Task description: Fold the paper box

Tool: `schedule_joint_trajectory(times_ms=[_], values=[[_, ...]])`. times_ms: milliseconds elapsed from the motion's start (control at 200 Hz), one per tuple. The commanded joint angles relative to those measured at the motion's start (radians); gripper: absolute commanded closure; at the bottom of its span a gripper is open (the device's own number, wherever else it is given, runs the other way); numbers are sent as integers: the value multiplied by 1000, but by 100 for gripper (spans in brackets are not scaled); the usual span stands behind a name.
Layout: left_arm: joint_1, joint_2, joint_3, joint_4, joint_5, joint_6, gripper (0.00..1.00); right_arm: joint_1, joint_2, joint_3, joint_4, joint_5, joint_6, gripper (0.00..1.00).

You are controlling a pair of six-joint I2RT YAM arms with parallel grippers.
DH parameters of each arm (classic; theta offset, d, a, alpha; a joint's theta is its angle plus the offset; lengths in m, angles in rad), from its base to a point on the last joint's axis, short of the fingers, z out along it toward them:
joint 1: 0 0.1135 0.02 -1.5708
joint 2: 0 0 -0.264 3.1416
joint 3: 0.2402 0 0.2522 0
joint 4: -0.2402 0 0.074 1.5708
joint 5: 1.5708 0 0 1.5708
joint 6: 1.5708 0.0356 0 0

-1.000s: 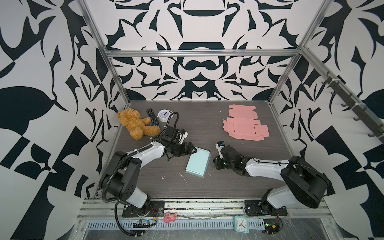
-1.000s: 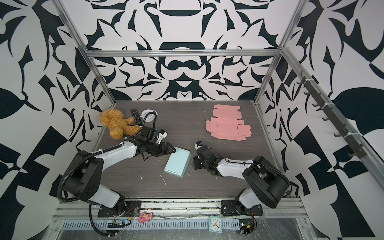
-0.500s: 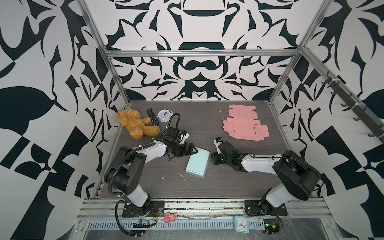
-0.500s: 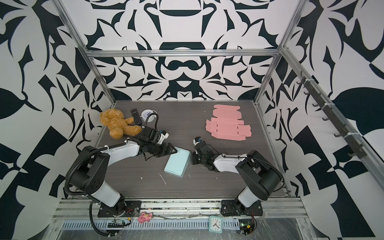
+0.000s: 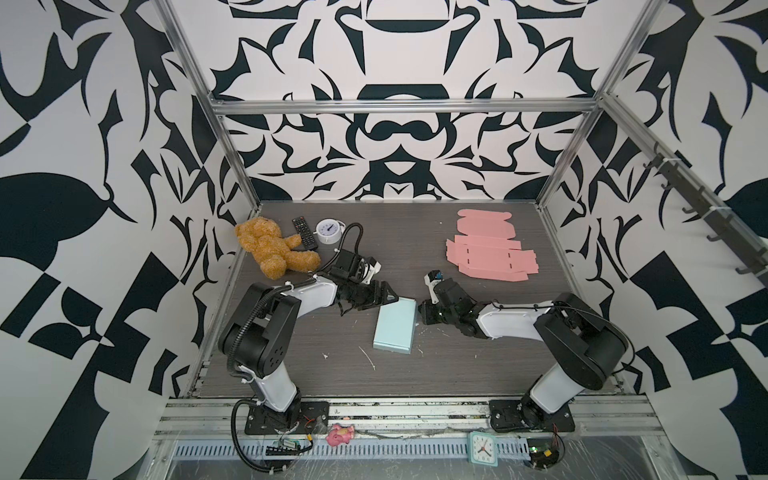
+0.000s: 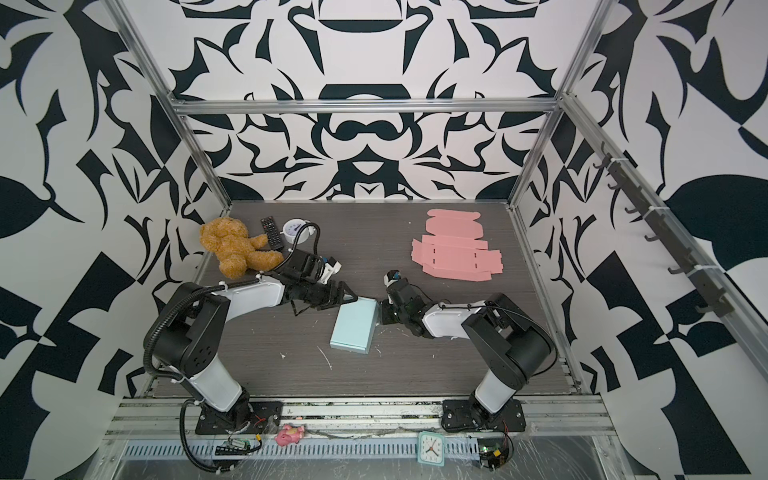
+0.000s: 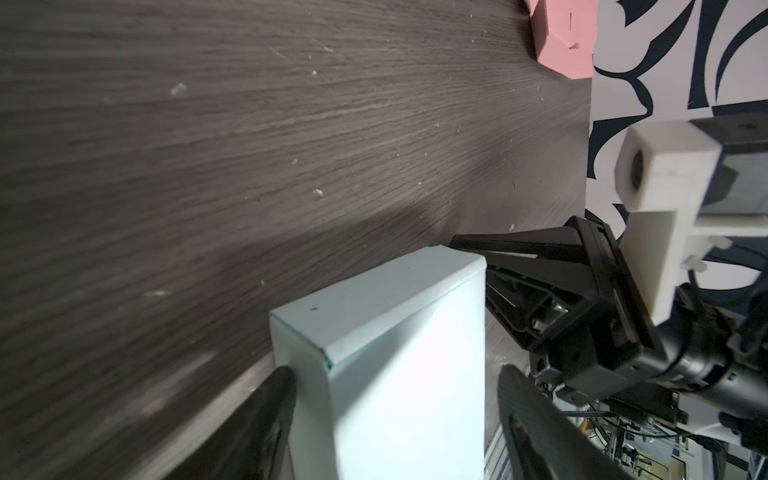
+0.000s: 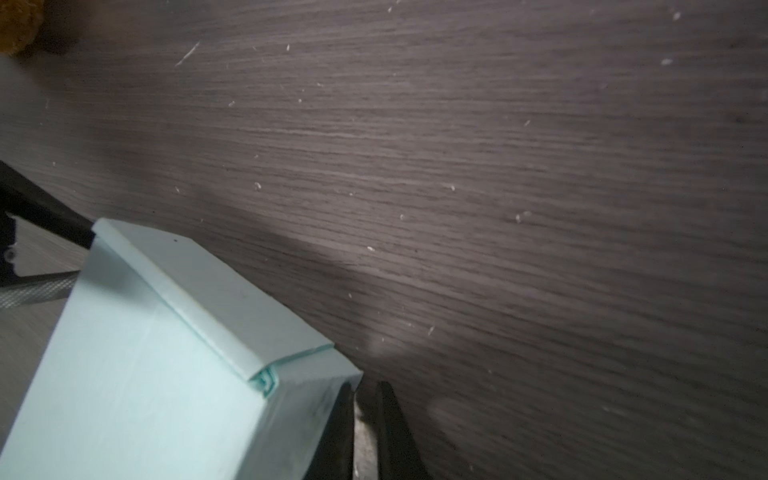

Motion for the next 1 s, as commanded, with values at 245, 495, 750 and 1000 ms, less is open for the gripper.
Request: schedule_joint_trajectory(times_ms=[245, 495, 750, 1000], values=[[-43, 41, 46, 21, 46, -10, 22, 40, 6, 56, 17, -44, 23, 85], [-68, 45, 58, 22, 51, -14, 22, 75, 4, 68, 43, -46, 38, 85], [-79, 35, 57, 30, 61, -19, 22, 96, -12, 62, 55, -37, 45, 85], [-79, 26, 37, 51, 60, -29, 22, 97, -60, 7, 67, -15, 43, 85]])
